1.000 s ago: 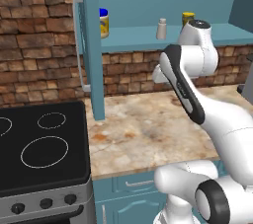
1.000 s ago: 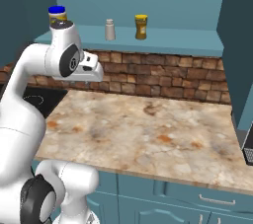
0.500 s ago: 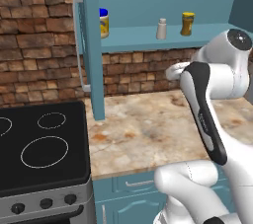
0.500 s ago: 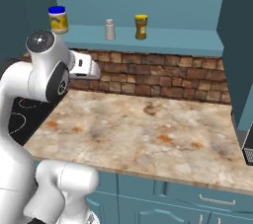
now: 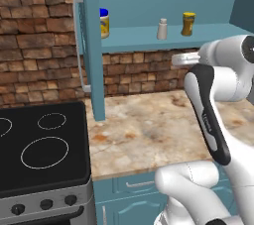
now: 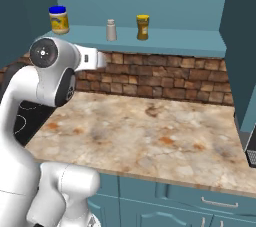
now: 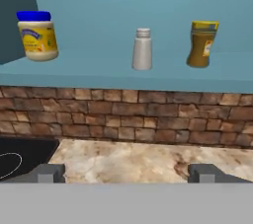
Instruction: Collect the turmeric, mayonnaise, and shaker from the cabinet and place them next to the stove.
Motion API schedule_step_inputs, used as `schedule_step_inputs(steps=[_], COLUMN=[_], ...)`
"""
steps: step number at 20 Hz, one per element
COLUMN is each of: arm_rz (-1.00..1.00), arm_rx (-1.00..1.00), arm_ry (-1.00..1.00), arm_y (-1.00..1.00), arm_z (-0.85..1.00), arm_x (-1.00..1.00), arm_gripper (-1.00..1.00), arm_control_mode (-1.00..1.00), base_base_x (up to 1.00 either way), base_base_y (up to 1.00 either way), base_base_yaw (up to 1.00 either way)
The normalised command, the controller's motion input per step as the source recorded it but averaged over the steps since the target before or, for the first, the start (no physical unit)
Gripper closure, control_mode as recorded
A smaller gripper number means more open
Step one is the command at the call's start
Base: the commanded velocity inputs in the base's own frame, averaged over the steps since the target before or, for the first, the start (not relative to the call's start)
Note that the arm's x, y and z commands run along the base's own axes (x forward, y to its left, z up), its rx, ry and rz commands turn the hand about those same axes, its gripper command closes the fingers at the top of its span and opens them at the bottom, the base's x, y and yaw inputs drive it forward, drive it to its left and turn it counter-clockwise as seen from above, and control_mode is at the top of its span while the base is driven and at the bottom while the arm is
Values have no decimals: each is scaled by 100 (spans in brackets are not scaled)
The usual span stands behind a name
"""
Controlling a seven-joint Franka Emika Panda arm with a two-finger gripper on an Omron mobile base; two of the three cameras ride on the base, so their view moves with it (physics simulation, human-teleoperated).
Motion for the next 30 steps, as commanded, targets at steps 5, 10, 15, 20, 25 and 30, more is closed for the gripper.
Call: schedule_step_inputs(steps=[5, 10, 15, 20, 25, 30], arm_rz=[0, 0, 0, 0, 2, 1], arm_rx=[3, 4, 1, 0, 0, 0], arm_ry=[-10, -6, -1, 0, 0, 0], arm_y=[-1, 0, 0, -1, -27, -13], arm_z=[34, 33, 25, 25, 13, 4], arm_x=[15, 27, 40, 48, 53, 60], arm_gripper=[-100, -100, -100, -100, -100, -100], arm_control_mode=[-100, -100, -100, -100, -100, -100], base_base_x=[0, 0, 0, 0, 0, 0], base_base_y=[0, 0, 0, 0, 0, 0], base_base_yaw=[0, 0, 0, 0, 0, 0])
